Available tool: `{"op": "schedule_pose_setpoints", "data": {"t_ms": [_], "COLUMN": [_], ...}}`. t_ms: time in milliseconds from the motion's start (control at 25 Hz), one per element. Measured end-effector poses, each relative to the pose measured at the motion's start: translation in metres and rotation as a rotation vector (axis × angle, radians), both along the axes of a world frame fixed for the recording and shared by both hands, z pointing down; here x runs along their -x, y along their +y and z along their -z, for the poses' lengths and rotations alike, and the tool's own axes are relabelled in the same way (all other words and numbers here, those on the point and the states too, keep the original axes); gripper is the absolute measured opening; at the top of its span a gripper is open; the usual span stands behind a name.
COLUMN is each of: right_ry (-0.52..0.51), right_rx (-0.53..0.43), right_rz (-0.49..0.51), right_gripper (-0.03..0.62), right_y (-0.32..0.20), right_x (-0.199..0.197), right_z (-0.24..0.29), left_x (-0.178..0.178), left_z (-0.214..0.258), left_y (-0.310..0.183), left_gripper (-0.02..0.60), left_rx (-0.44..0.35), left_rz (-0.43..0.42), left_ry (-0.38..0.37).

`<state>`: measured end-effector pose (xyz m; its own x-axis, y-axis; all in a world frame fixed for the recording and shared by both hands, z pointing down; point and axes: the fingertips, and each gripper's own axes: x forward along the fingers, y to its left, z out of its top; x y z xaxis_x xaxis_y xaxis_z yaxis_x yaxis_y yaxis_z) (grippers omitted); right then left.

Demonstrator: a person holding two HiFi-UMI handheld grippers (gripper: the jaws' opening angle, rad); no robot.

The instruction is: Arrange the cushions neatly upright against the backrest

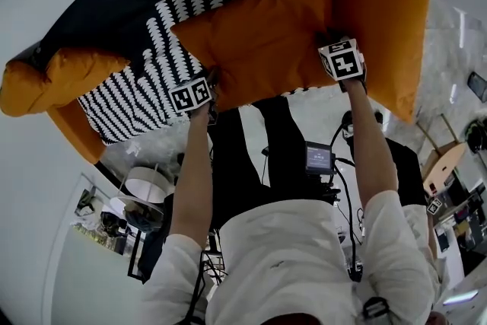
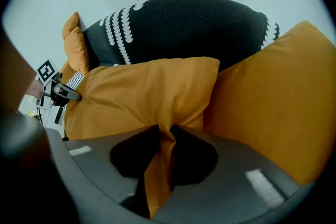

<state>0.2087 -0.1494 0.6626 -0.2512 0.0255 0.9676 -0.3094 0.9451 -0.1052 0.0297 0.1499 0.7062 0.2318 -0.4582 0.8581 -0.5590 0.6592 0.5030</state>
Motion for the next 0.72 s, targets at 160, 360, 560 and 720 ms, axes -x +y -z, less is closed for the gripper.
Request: {"op": "schedule_pose_setpoints", "data": {"t_ms": [160, 360, 560, 720], "right_ry": [-0.016, -0.04, -0.122, -0.175], "right_rx": [-0.022, -0.042, -0.051, -0.048], "right_rz": [-0.009, -0.02, -0.094, -0.135], "right_gripper": [0.069, 0.057, 0.054, 0.052], "right_y": [0.005, -0.002, 0.0, 0.002], "right_x": [-0.002, -0.005, -0.003, -0.024], "right_z": [0.006, 0.021, 0.051, 0.063], "left_x": [0.0, 0.003, 0.023, 0.025], "left_z": [0.006, 0.02, 0.043, 0.063], "left_y": [-0.004, -0.016, -0.023, -0.039], "left_gripper": [0.039, 0.017, 0.015, 0.014], "left_rx": [-0.011, -0.023, -0.097, -0.136], "left_rz": [-0.034, -0.018, 0.042, 0.005], "left_ry": [-0.044, -0.12, -0.095, -0.144]}}
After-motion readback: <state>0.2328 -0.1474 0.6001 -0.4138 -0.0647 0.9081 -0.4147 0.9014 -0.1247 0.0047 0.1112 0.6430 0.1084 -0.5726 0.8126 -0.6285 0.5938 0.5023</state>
